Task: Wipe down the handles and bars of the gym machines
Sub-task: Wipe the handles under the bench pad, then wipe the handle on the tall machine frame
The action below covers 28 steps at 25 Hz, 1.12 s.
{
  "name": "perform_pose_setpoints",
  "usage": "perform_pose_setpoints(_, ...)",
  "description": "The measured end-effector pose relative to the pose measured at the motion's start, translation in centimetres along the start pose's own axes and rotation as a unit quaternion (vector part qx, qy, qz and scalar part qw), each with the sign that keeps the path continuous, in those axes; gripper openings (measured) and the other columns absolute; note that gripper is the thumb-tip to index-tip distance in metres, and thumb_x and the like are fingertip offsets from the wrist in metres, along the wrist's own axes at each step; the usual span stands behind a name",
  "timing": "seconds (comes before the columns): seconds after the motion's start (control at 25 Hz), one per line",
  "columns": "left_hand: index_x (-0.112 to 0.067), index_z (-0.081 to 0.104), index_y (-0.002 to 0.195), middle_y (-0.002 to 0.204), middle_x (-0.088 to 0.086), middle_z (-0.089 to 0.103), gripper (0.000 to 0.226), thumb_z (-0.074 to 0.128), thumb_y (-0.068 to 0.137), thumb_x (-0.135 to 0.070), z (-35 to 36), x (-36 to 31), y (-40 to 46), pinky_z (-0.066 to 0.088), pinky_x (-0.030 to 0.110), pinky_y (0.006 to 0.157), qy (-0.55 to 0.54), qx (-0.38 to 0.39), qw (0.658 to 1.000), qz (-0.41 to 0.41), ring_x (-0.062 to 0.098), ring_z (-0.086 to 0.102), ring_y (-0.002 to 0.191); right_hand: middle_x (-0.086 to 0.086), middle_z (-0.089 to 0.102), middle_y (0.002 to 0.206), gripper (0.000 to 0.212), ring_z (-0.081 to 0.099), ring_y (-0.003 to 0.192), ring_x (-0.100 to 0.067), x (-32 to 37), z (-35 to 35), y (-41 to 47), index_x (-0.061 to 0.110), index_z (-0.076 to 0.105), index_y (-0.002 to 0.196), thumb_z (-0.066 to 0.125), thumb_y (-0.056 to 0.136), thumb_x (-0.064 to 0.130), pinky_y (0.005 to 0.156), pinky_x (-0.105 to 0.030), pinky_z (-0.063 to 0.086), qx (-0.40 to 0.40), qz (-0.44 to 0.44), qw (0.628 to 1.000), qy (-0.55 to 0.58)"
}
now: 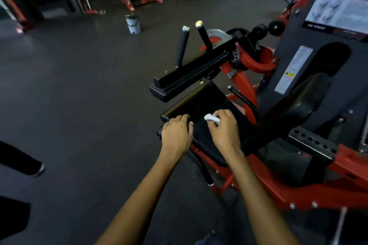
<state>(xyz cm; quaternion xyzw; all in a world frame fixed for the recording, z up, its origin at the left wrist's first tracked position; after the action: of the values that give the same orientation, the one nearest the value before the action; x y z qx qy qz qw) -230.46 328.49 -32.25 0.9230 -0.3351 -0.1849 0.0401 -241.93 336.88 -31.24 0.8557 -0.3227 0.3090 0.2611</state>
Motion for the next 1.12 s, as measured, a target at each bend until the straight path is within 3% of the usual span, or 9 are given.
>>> perform_pose_setpoints(0.28, -0.017, 0.060, 0.121, 0.121, 0.000, 0.063, 0.032, 0.042, 0.099, -0.030, -4.9, -1.0, -2.4, 0.039, 0.032, 0.093, -0.010, -0.084, 0.995, -0.062, 0.020, 0.055, 0.112, -0.005, 0.055, 0.103, 0.006, 0.054, 0.094, -0.023, 3.3, -0.4, 0.5, 0.010, 0.062, 0.089, 0.065, 0.085, 0.014, 0.077, -0.033, 0.047, 0.066, -0.086, 0.994, 0.021)
perform_pose_setpoints(0.44, -0.015, 0.060, 0.120, 0.124, 0.000, 0.061, 0.031, 0.041, 0.099, -0.029, -6.1, -0.3, -2.3, 0.037, 0.031, 0.093, 0.002, -0.113, 0.983, -0.147, 0.020, 0.054, 0.115, -0.007, 0.056, 0.100, 0.004, 0.055, 0.095, -0.025, 5.3, 1.6, 2.1, 0.012, 0.058, 0.083, 0.062, 0.083, 0.012, 0.077, -0.032, 0.044, 0.151, -0.145, 0.977, 0.041)
perform_pose_setpoints(0.56, -0.013, 0.061, 0.119, 0.122, 0.002, 0.063, 0.030, 0.043, 0.099, -0.027, -7.2, -0.3, -2.9, 0.039, 0.033, 0.092, 0.003, -0.150, 0.962, -0.230, 0.022, 0.055, 0.114, -0.008, 0.057, 0.098, 0.005, 0.055, 0.092, -0.027, 6.9, 2.7, 3.0, 0.013, 0.057, 0.080, 0.061, 0.082, 0.012, 0.072, -0.031, 0.041, 0.222, -0.200, 0.953, 0.043)
perform_pose_setpoints(0.76, -0.012, 0.064, 0.116, 0.117, 0.003, 0.065, 0.029, 0.046, 0.098, -0.025, -9.0, 0.4, -5.6, 0.041, 0.032, 0.091, 0.019, -0.201, 0.921, -0.334, 0.022, 0.058, 0.110, -0.009, 0.058, 0.095, 0.003, 0.056, 0.090, -0.029, 10.3, 4.9, 2.7, 0.009, 0.062, 0.081, 0.061, 0.081, 0.011, 0.075, -0.038, 0.047, 0.296, -0.277, 0.910, 0.082)
perform_pose_setpoints(0.96, -0.008, 0.067, 0.109, 0.109, 0.007, 0.068, 0.024, 0.056, 0.093, -0.021, -11.6, 3.2, -9.2, 0.045, 0.035, 0.088, 0.058, -0.269, 0.870, -0.409, 0.026, 0.062, 0.103, -0.008, 0.059, 0.091, 0.004, 0.056, 0.084, -0.024, 15.6, 7.8, 0.0, 0.006, 0.062, 0.079, 0.062, 0.080, 0.010, 0.067, -0.028, 0.038, 0.367, -0.326, 0.860, 0.138)
perform_pose_setpoints(1.12, -0.009, 0.064, 0.120, 0.117, 0.006, 0.066, 0.030, 0.054, 0.095, -0.022, -13.5, 7.2, -10.6, 0.042, 0.035, 0.093, 0.087, -0.293, 0.843, -0.443, 0.024, 0.059, 0.110, -0.007, 0.059, 0.094, 0.007, 0.056, 0.086, -0.023, 20.5, 10.9, -2.0, 0.006, 0.063, 0.084, 0.062, 0.082, 0.012, 0.064, -0.024, 0.032, 0.393, -0.365, 0.830, 0.156)
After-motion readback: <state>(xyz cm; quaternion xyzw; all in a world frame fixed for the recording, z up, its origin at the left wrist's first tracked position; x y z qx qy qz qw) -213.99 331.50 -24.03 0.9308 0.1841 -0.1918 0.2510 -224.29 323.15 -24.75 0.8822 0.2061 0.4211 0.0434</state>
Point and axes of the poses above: each hand's wrist, its own y-axis towards the middle knuckle, its own z-axis out of the palm, x = y × z, the point moved 3 cm from there along y, towards the middle knuckle
